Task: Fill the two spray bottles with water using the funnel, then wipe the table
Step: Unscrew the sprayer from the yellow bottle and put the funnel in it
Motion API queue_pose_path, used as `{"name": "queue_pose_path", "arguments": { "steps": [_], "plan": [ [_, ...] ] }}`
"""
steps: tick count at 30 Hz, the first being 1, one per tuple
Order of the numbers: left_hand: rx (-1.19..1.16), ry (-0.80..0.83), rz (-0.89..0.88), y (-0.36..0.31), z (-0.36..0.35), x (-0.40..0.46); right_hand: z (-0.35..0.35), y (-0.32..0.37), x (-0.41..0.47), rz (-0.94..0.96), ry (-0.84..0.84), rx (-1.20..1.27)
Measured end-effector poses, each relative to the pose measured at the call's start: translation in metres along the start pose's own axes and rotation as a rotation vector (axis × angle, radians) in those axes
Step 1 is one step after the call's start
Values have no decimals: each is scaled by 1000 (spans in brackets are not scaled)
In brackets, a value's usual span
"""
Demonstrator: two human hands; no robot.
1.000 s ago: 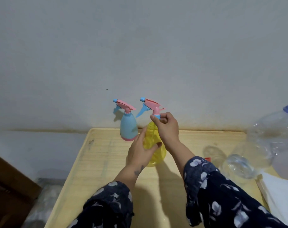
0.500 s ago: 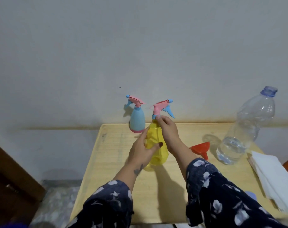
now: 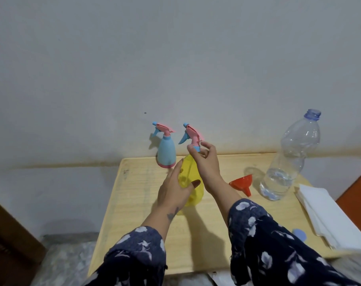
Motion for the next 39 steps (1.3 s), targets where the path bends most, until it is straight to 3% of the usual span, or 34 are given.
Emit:
{"name": "queue_pose_path", "arguments": {
  "steps": [4, 10, 17, 22, 27, 34, 39],
  "plan": [
    [16, 0, -8, -2, 1, -2, 3, 5, 0, 153, -100, -126],
    [31, 51, -1, 14, 3, -5, 9, 10, 1, 202, 48, -173],
    [128, 88, -36, 42, 9, -12, 41, 44, 27, 174, -157, -40],
    [104, 63, 12, 59, 9, -11, 66, 68, 47, 145, -200, -56],
    [64, 18, 5, 51, 2, 1, 82, 33, 52, 45, -147, -207],
    [-11, -48, 13, 40, -9, 23, 117, -66, 38, -286, 44, -613],
    [-45, -73, 28, 42, -18, 37, 135, -98, 21, -361, 123, -802]
  ]
}}
Point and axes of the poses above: each hand's wrist, its own x-axis towards the middle knuckle, its own z-axis out of the back of the hand, y = z × x, the point moved 3 cm from there along x, towards the middle knuckle, and after that the axes turned 9 degrees about x, right-handed, at the moved point
